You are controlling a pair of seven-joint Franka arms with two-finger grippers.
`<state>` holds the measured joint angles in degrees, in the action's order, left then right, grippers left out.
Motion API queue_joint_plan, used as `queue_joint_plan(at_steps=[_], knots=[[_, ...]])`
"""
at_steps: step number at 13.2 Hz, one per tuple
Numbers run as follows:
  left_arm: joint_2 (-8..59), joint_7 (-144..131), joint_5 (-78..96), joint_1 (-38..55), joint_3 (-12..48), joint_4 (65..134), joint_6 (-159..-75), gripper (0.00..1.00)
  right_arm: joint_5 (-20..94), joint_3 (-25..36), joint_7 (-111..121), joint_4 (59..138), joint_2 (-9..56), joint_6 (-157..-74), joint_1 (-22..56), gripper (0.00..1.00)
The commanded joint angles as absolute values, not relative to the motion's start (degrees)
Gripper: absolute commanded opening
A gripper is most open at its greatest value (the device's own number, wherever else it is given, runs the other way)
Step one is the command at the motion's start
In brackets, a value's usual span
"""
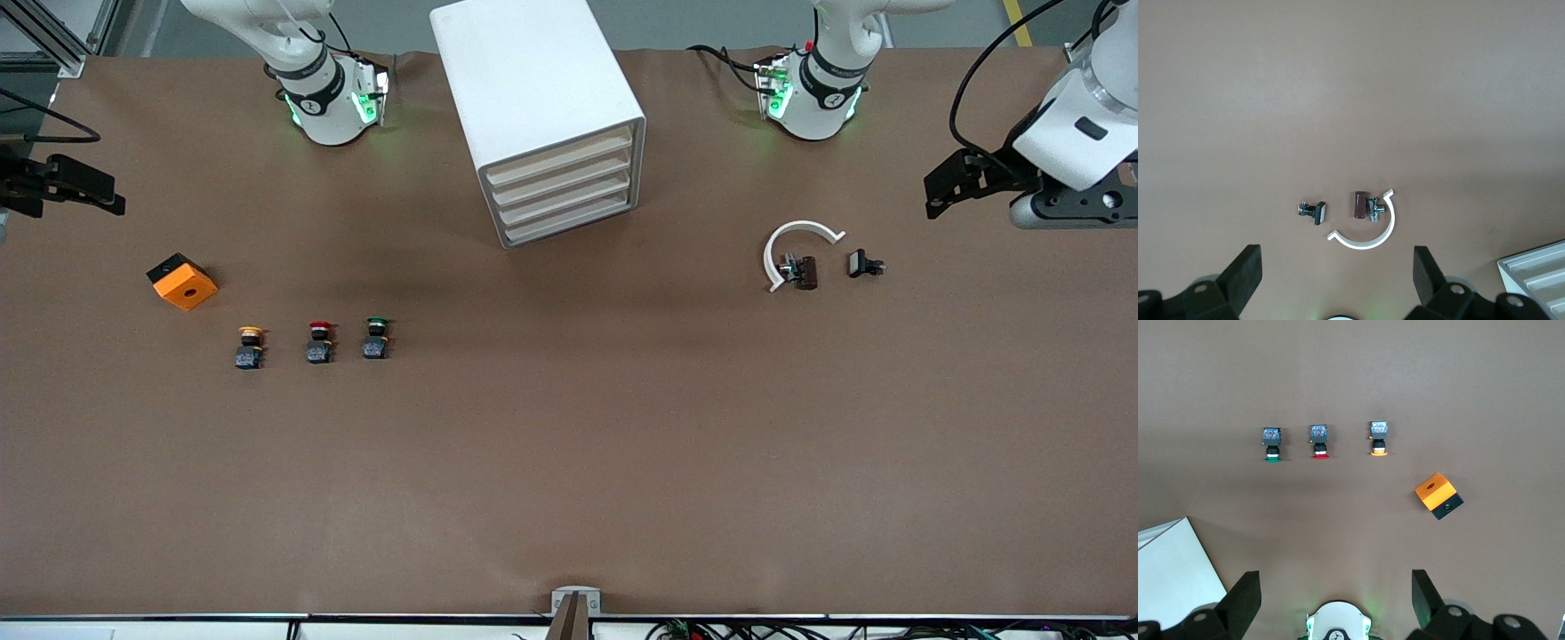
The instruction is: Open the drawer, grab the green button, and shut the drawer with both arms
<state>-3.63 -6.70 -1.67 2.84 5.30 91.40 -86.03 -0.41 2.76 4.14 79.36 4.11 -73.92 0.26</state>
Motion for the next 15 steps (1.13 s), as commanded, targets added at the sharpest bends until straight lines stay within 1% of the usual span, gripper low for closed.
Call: queue_joint_plan(at_steps=[1,3,8,13,15], knots=[[-6.59,-5.45,-1.67,2.29,4.66,93.95,-84.47,1.0,0.53,2.29,4.13,87.43,-2.53,-78.73,-0.36,1.0],[-6.33,-5.45,-1.67,2.2,4.66,93.78,-85.16,1.0,0.53,2.37,3.26,90.52,-5.17,-80.85,-0.18,1.0],[-6.42,-3.44,-1.76,1.5,4.66,94.04,-86.31,1.0,0.53,3.25,0.79,91.31,-6.5,-81.21,0.35,1.0],[-5.8,-3.07,-1.76,1.41,4.66,93.52,-86.14,1.0,0.7,3.34,0.88,94.91,-9.75,-85.6,0.44,1.0],[-5.54,-4.04,-2.19,1.49,4.66,93.25,-85.96,1.0,0.7,3.43,0.88,95.27,-10.2,-86.13,0.44,1.0]])
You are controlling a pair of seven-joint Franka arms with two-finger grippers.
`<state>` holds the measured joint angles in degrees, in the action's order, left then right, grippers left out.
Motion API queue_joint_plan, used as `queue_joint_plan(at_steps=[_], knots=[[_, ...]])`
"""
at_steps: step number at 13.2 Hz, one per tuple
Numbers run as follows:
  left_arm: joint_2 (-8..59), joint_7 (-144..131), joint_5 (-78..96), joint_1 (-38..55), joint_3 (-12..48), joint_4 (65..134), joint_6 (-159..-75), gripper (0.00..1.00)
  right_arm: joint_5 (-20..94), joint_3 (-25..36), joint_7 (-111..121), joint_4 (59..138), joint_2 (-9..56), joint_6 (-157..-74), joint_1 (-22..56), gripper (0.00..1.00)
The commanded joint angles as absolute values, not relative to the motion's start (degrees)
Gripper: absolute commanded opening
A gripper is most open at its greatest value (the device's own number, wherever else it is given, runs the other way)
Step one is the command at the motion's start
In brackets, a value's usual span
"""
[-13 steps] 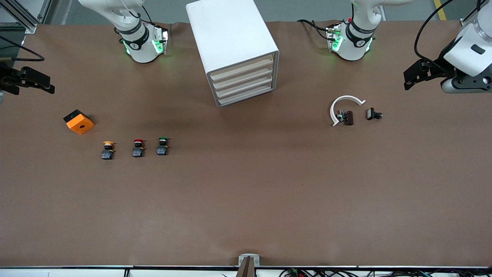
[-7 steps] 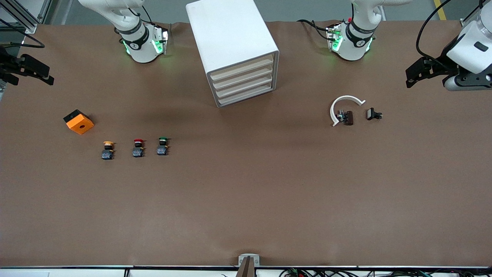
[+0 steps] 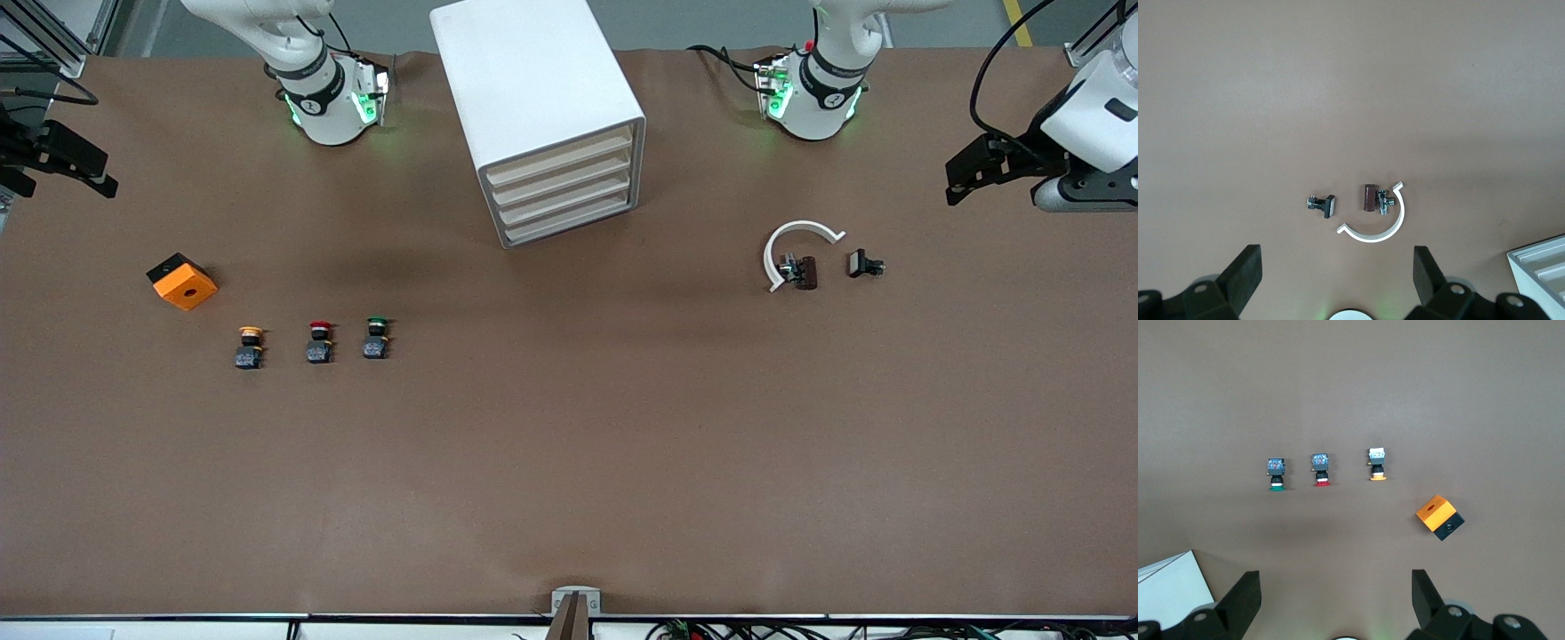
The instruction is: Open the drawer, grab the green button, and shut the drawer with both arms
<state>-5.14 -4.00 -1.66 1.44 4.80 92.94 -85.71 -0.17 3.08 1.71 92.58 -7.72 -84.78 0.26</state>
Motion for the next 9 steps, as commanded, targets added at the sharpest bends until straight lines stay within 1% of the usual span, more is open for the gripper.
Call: queue_joint_plan(at_steps=[1,5,9], knots=[[-5.28,-4.04,-2.55,1.49,4.66,92.9,-85.96,1.0,0.7,3.34,0.88,95.27,-10.2,-86.13,0.44,1.0],[-4.05,-3.43,-2.64,1.41,4.48,90.97,-85.87,1.0,0.7,3.43,0.88,95.19,-10.2,-86.4,0.44,1.0],[-3.6,-3.25,-2.64,0.71,4.13,90.62,-85.87,1.0,0.7,4.13,0.88,94.57,-10.11,-86.75,0.35,1.0]])
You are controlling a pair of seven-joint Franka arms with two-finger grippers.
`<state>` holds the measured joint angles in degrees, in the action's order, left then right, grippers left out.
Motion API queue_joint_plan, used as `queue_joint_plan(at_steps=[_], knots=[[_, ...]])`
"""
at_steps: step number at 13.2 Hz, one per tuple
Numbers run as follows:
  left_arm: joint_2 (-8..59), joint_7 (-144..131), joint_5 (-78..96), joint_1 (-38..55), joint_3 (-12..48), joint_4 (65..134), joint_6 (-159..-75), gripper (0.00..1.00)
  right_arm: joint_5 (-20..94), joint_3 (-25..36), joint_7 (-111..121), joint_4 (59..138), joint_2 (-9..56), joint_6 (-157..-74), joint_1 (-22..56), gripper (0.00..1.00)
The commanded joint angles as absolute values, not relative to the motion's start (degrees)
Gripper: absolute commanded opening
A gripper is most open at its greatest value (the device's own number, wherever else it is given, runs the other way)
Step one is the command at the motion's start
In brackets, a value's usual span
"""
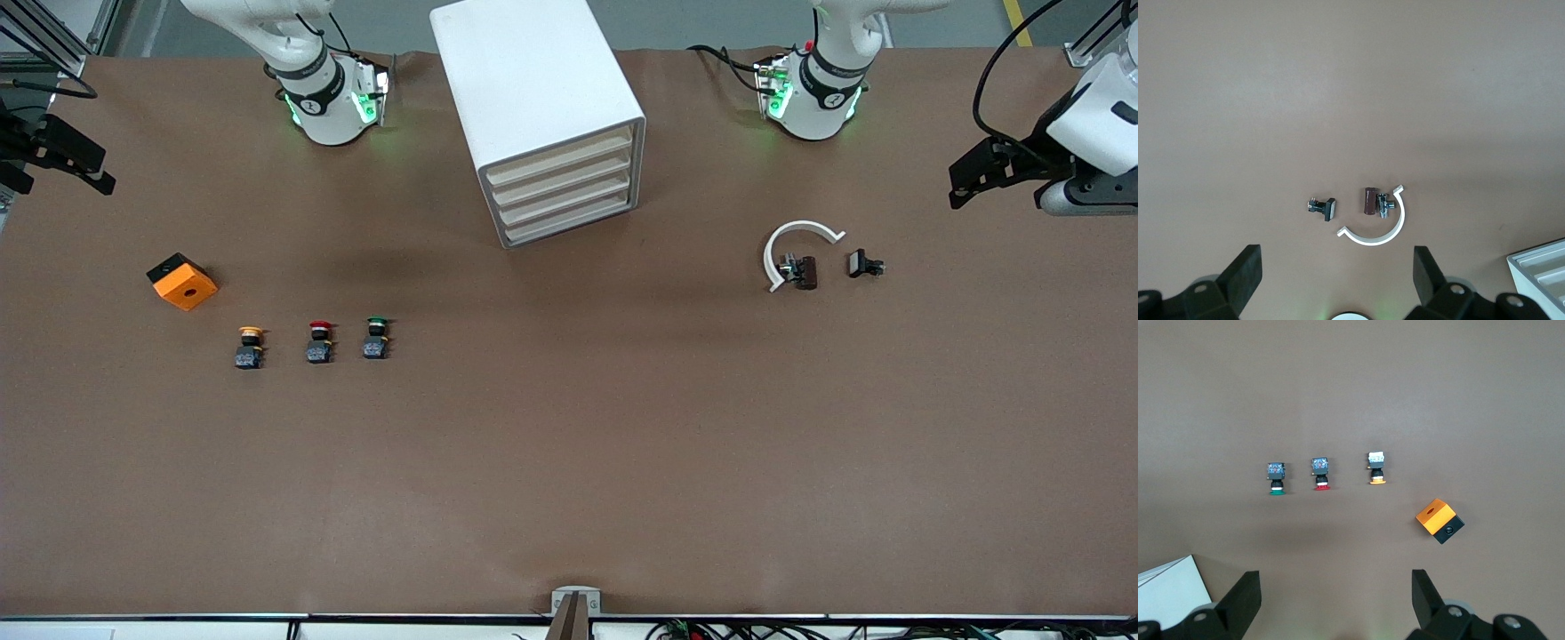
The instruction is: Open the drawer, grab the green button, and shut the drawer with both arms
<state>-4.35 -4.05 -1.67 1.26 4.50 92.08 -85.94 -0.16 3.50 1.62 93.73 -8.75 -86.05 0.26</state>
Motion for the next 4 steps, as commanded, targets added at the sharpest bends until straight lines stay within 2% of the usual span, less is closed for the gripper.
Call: queue_joint_plan(at_steps=[1,4], knots=[[-3.6,-3.34,-2.64,0.7,4.13,90.27,-85.87,1.0,0.7,4.13,0.88,94.4,-10.11,-86.75,0.35,1.0],[-2.99,-4.13,-2.55,0.79,4.04,89.91,-85.61,1.0,0.7,4.22,0.79,94.31,-10.11,-86.66,0.18,1.0]])
